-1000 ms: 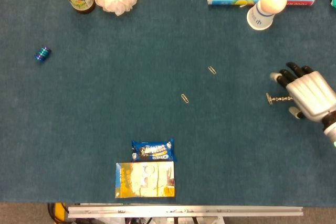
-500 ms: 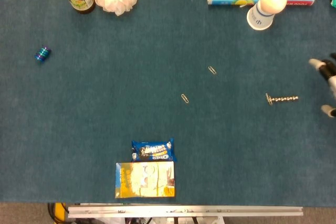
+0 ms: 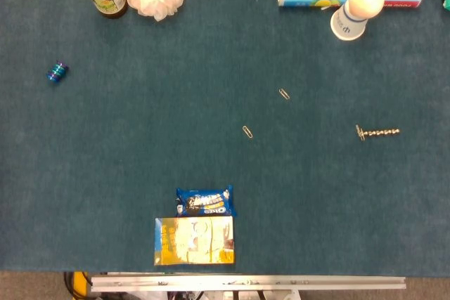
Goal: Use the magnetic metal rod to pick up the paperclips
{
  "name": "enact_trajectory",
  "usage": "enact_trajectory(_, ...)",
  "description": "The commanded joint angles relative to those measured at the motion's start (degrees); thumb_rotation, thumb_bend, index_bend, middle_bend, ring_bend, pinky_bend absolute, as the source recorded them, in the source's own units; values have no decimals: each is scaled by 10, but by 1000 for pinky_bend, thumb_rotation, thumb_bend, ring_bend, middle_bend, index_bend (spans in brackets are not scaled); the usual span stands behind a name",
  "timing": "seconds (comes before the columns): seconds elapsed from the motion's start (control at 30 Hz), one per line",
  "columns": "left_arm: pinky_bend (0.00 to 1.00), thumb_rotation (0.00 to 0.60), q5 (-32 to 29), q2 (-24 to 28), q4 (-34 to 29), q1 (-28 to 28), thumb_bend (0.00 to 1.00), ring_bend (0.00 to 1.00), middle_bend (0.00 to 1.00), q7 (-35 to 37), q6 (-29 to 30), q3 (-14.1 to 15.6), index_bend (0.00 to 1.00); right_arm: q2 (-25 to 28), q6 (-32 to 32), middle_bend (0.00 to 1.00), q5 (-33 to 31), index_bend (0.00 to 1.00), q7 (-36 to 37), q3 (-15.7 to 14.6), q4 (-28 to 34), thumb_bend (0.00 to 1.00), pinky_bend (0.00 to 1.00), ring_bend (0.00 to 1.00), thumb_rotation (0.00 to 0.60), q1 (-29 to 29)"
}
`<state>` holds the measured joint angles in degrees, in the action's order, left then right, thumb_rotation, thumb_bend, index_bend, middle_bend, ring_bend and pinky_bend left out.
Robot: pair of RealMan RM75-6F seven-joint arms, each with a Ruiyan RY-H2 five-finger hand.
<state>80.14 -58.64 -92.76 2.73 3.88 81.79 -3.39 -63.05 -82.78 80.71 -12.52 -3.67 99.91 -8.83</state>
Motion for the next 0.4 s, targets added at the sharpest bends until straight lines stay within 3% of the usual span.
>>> enact_trajectory(0.03, 573, 600, -2, 2, 3, 0, 121, 388, 470, 8, 0, -2, 406, -8, -11, 303, 8, 222, 33, 0, -24, 49, 306, 136, 600, 17)
enact_trajectory(0.4, 573, 600, -12, 3, 11, 12, 121, 388, 470, 25, -20, -7, 407, 1, 6, 309, 4, 236, 89, 17, -48, 50, 306, 136, 600, 25)
